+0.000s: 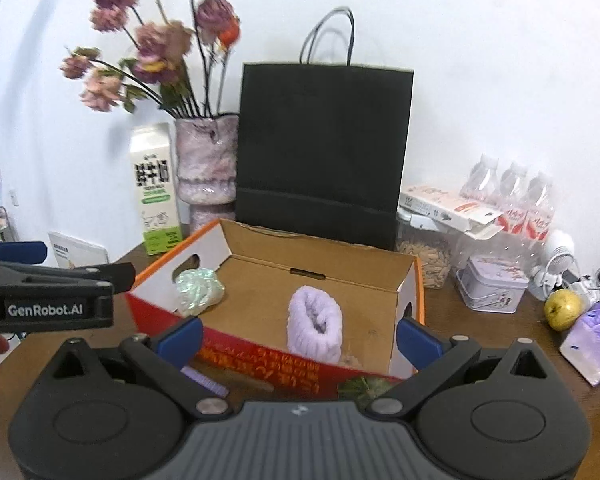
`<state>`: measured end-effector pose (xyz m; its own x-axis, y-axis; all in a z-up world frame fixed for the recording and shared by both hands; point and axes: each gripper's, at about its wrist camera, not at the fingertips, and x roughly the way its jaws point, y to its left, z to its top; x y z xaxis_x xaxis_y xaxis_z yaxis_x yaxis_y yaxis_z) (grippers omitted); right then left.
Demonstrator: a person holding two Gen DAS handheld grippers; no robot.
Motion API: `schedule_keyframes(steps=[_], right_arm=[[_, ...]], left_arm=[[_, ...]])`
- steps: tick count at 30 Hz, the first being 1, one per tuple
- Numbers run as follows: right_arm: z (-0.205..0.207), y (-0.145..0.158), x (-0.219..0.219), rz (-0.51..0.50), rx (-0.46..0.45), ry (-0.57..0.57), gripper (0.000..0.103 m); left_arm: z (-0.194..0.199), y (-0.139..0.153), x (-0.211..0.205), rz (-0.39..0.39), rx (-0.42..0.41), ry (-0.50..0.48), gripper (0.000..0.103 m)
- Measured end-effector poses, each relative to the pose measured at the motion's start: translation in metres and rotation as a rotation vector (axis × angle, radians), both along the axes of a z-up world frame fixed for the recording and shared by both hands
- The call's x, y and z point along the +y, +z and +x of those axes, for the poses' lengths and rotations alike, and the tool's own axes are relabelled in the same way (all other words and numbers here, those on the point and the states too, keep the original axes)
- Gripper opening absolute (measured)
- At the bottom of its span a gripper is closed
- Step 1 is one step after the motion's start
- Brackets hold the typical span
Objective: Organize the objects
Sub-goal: 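Move both tools back toward the remaining items on the table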
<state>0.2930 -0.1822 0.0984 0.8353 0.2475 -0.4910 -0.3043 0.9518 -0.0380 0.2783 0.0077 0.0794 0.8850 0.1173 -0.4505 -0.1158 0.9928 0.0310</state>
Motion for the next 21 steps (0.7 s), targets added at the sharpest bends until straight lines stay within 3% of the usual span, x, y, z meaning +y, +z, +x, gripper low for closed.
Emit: schedule_keyframes(steps=[9,21], right_arm=[[-0.082,0.007,-0.012,0.017,-0.090,0.041,0.103],[-0.161,-0.019,-0.028,0.047,-0.103,0.067,0.103]], left_arm=[[-0.068,-0.001,-0.006,-0.011,-0.040,-0.036,0.103],[-0.145,-0.026,-0.004,-0.044,-0.083,-0.009,0.103]])
